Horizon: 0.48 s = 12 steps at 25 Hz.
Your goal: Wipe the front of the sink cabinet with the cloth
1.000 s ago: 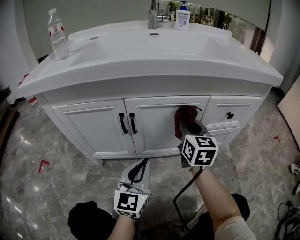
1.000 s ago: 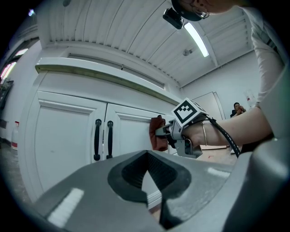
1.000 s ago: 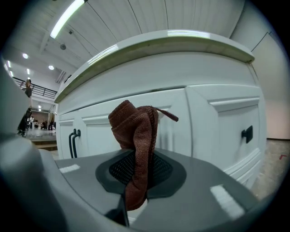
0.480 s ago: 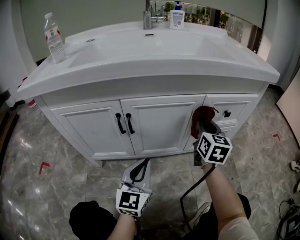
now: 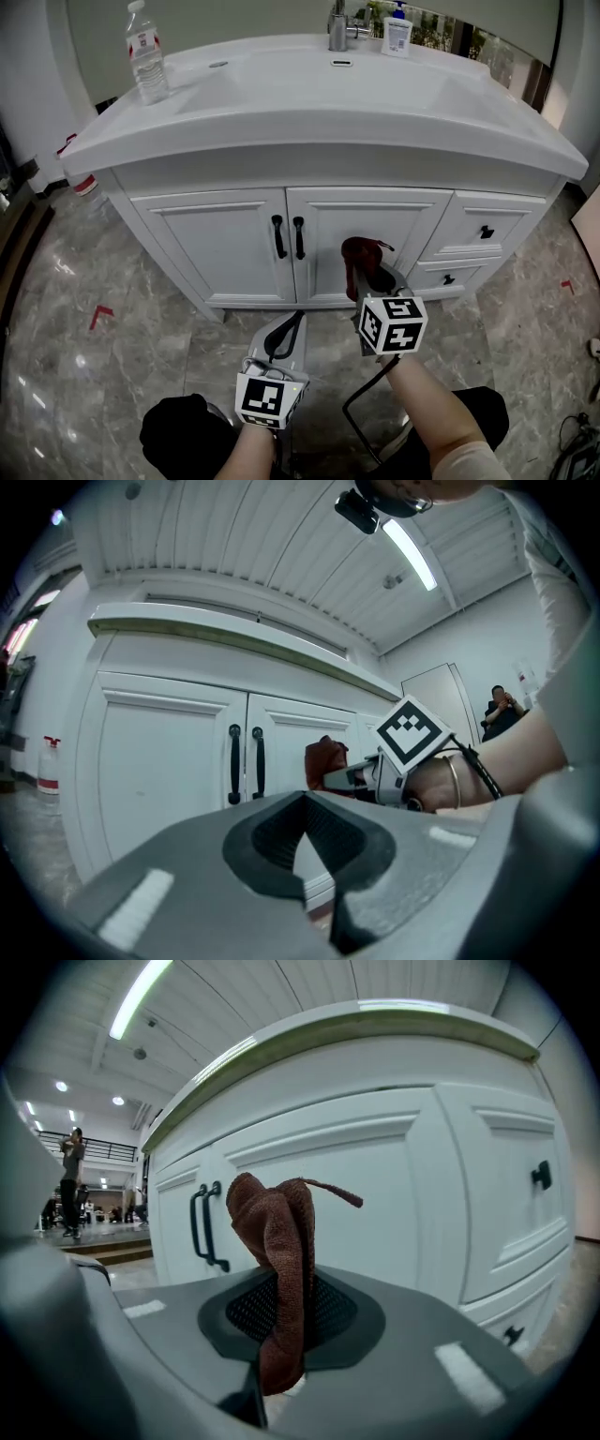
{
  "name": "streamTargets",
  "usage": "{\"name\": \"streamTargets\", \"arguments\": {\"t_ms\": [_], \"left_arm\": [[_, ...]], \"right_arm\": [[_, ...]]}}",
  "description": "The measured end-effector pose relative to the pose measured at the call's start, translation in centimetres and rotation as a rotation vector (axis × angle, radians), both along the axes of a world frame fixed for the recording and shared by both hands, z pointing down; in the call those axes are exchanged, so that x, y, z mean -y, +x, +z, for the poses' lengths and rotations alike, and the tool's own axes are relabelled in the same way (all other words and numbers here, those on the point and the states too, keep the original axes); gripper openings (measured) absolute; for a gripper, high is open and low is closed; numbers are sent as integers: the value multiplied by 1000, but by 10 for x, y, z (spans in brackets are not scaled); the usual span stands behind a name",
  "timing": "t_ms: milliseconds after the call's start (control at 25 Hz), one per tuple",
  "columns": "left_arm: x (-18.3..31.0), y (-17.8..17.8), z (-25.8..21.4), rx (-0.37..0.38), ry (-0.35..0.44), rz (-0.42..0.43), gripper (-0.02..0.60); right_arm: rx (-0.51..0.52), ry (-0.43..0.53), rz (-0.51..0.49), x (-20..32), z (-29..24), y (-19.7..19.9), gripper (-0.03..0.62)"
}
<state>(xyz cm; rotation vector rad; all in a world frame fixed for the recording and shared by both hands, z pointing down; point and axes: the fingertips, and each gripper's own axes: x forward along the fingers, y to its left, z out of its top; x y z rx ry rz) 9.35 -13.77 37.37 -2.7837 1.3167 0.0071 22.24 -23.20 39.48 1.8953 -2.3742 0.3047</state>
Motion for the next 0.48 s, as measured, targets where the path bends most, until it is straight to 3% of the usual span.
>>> {"name": "streamTargets", "arguments": {"t_ms": [200,480], "left_arm": [[0,-15,1,-17,-1,-11,0],[-4,-29,7,39,12,-30,0]], "right_arm": [[5,-27,-82,17,19,-65,83],[63,-47,-73,36,34,-86,83]]}}
